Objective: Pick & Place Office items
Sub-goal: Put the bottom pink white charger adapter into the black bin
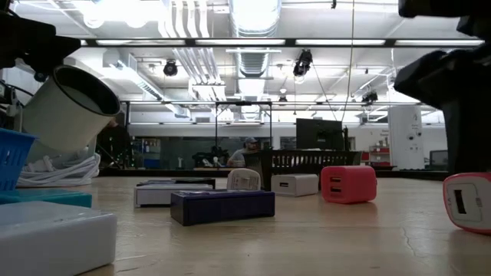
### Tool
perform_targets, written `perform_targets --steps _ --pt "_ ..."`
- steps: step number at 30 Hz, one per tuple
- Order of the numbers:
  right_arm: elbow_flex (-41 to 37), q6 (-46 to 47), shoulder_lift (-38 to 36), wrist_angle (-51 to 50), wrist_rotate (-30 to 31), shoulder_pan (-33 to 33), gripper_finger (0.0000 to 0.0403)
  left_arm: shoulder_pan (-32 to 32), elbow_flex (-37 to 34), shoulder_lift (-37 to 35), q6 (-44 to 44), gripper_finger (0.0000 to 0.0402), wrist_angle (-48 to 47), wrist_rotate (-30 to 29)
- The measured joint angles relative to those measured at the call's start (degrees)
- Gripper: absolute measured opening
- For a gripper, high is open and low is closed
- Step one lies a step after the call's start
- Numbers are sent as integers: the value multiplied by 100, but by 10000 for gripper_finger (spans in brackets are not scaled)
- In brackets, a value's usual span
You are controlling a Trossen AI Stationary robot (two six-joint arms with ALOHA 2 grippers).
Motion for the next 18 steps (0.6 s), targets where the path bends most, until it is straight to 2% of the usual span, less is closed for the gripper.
perform_targets --steps 12,18 --pt "-446 0 2 656 -30 -15 221 -2 -2 0 0 225 0 0" --pt "-467 2 2 673 -12 -15 219 -1 -2 0 0 225 0 1"
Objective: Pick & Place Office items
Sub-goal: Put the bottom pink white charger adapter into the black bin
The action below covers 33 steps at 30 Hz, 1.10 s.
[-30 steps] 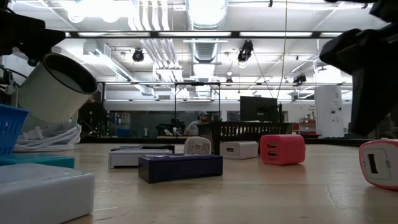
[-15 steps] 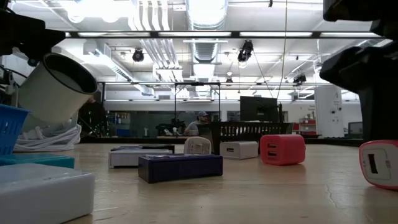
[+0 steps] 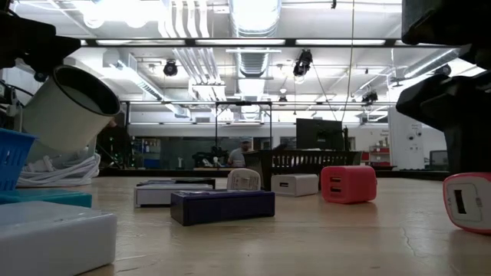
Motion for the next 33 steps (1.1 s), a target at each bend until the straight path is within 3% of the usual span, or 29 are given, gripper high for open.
perform_targets --steps 16,27,33 --pt "2 1 0 -7 41 0 133 -1 0 -2 2 225 0 -1" --pt "7 -6 -12 -51 196 4 145 0 0 0 0 225 0 1" --pt "15 -108 -241 -133 781 2 143 1 1 -1 2 225 1 0"
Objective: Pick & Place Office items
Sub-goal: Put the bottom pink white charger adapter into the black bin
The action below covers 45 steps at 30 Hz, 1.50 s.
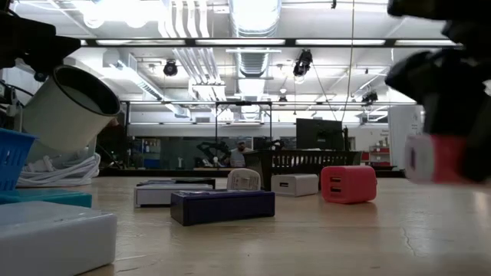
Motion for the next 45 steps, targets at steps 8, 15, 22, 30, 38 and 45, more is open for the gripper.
perform_targets --steps 8,15,22,30,38,45 --pt "0 -213 -479 -430 688 -244 145 -2 0 -2 0 225 0 1" --pt "-17 -1322 -772 -672 725 -902 146 -2 1 -2 0 225 -1 1" --pt "-15 -2307 -846 -616 679 -1814 146 -2 1 -2 -2 225 -1 1" --pt "-17 -3021 -846 -309 205 -2840 146 0 1 -2 -2 225 -1 0" --pt "-17 -3758 -857 -170 -1268 -3852 146 -1 0 -2 0 225 -1 0" --pt "-17 -4223 -853 53 -2123 -4534 146 0 2 -2 -2 225 -1 1"
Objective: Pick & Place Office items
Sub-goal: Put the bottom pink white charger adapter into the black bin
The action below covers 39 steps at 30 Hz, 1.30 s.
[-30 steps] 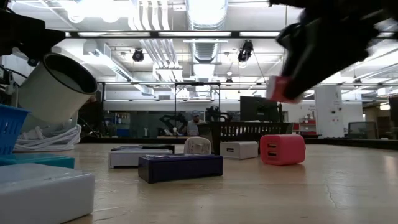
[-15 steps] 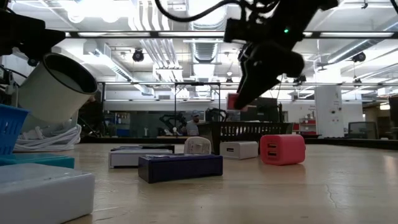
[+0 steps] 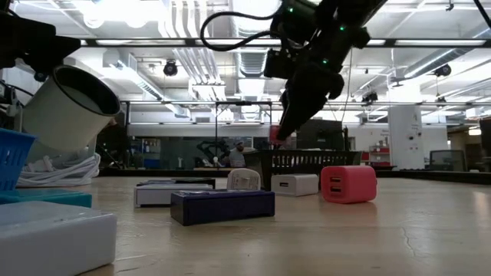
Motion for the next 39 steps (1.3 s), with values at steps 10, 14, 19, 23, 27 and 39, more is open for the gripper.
perform_targets --steps 10,14,19,23,27,39 --pt "-9 -3 109 68 -357 -272 146 -2 -2 0 2 225 0 0" --pt "-33 2 288 98 -336 -276 146 -1 -2 0 0 225 0 -1" --pt "-30 72 479 149 -325 -283 146 -2 -2 0 0 225 0 0" --pt "-31 76 515 151 -321 -283 146 -2 -1 0 1 225 0 0" --pt "-36 80 521 160 -314 -283 146 -2 -2 2 0 225 0 -2" --pt "-68 188 548 175 -307 -283 149 0 0 2 0 225 0 -2"
